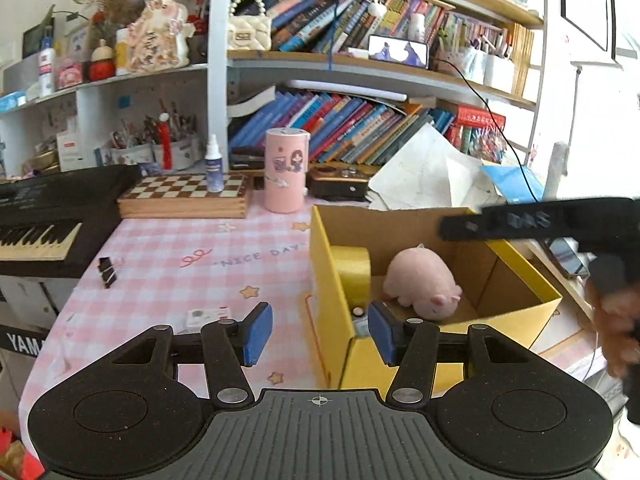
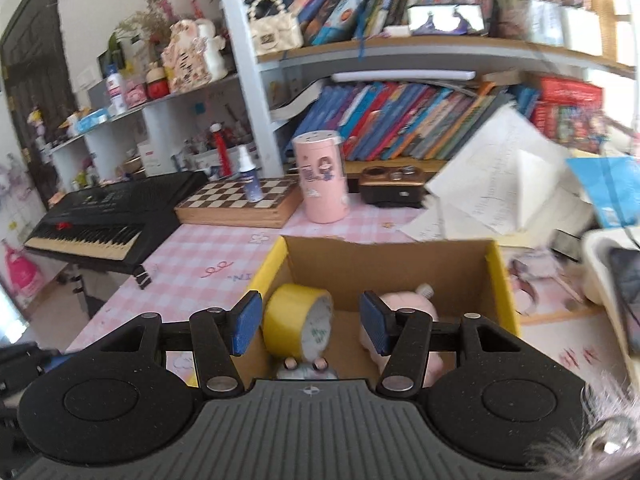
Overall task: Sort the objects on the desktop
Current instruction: 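Withdraw both open tools from the yellow box back over the table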
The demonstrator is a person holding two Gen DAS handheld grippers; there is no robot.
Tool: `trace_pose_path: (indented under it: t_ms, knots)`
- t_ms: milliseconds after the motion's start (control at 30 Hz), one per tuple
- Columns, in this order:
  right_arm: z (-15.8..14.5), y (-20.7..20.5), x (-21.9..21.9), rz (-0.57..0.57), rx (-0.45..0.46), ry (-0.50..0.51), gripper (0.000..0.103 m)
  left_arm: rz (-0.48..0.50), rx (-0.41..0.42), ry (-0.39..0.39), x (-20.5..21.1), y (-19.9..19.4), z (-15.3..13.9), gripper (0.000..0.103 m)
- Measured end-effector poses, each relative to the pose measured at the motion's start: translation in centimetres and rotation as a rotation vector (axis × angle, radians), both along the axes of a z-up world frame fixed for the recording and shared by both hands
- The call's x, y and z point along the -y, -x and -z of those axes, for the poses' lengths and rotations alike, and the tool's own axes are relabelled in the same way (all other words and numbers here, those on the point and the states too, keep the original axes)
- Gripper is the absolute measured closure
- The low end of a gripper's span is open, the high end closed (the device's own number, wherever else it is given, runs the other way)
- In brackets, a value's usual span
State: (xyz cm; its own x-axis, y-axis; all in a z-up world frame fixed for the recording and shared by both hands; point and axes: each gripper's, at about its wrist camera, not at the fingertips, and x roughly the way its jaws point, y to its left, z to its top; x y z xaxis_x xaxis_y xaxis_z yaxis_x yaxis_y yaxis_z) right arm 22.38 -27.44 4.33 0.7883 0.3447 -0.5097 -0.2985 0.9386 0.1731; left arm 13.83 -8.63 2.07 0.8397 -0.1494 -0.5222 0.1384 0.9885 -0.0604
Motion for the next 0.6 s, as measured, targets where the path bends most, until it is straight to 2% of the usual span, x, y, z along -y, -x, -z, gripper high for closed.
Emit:
trace_pose_path:
  t_ms: [233,467,600]
  knots:
    - [1.6,6.4,0.3,0.157,0.045,0.079,0.051,-0.001,0.021,-0.016,-1.9,2.6,0.6,0.048]
    - [3.8,11.1,-1.2,0.265,-0.013,0.108,0.052,-0.018,-0.010,-0.045,-5.0,4.8,1.5,0.047]
    - [4.2,13.4,-3.1,0.289,-0.029,0.117,0.052,-0.032,-0.033,-0.065,-6.8,6.1,2.2,0.041]
